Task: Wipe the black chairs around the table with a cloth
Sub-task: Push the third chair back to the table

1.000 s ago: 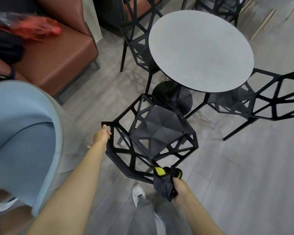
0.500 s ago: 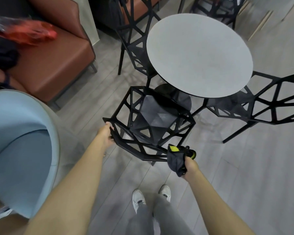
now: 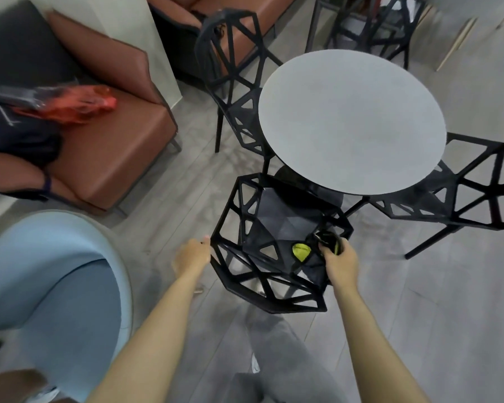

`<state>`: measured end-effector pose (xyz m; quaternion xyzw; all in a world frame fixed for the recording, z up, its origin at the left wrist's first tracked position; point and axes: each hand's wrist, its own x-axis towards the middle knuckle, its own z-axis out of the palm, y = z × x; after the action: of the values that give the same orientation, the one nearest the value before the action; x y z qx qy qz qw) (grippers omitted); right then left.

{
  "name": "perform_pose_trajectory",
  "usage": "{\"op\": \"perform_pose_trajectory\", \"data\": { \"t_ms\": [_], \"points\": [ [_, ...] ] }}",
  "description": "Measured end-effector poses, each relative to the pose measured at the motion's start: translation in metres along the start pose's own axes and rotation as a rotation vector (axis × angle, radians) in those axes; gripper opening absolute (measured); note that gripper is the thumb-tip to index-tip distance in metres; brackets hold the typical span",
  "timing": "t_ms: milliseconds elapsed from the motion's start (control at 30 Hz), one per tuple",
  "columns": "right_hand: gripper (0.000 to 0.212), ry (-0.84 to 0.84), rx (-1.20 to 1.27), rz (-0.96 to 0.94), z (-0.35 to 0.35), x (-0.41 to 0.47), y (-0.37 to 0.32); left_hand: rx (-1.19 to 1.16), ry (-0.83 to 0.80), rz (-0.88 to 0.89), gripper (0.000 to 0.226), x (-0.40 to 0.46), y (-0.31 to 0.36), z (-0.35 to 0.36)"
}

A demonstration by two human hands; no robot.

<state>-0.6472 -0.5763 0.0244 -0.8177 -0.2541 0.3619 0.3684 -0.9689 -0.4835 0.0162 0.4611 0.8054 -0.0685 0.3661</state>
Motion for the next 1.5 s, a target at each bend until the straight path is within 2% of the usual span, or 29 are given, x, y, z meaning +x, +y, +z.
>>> {"op": "perform_pose_trajectory", "data": {
  "t_ms": [133, 267, 467, 667, 767, 967, 1100, 1333, 1500],
  "points": [
    [0.019, -0.045, 0.038, -0.041, 0.025, 0.011, -0.041, 0.116, 0.085, 0.208, 0.034, -0.001, 0.029, -0.037],
    [0.018, -0.133, 0.068, -0.092, 0.048, 0.019, -0.079, 0.037, 0.012, 0.422, 0.028, 0.008, 0.060, -0.074],
    [0.021, -0.124, 0.035, -0.093, 0.068, 0.026, -0.124, 0.091, 0.013, 0.507, 0.025, 0.037, 0.087, -0.112],
    [0.030, -0.108, 0.003, -0.115, 0.103, 0.043, -0.175, 0.158, -0.019, 0.600, 0.020, 0.105, 0.121, -0.142],
    [0.035, -0.049, -0.009, -0.118, 0.128, 0.058, -0.201, 0.181, -0.088, 0.671, 0.017, 0.145, 0.151, -0.162],
    [0.035, 0.222, 0.127, -0.047, 0.178, 0.060, -0.246, 0.227, -0.262, 0.855, 0.022, 0.222, 0.235, -0.213],
    [0.035, 0.376, 0.214, -0.022, 0.198, 0.042, -0.276, 0.256, -0.286, 0.957, 0.024, 0.241, 0.266, -0.248],
    [0.038, 0.465, 0.284, -0.028, 0.226, 0.047, -0.306, 0.303, -0.323, 1.017, 0.020, 0.261, 0.292, -0.288],
    [0.036, 0.392, 0.251, -0.043, 0.253, 0.077, -0.325, 0.264, -0.255, 1.028, 0.014, 0.276, 0.301, -0.347]
  ]
}}
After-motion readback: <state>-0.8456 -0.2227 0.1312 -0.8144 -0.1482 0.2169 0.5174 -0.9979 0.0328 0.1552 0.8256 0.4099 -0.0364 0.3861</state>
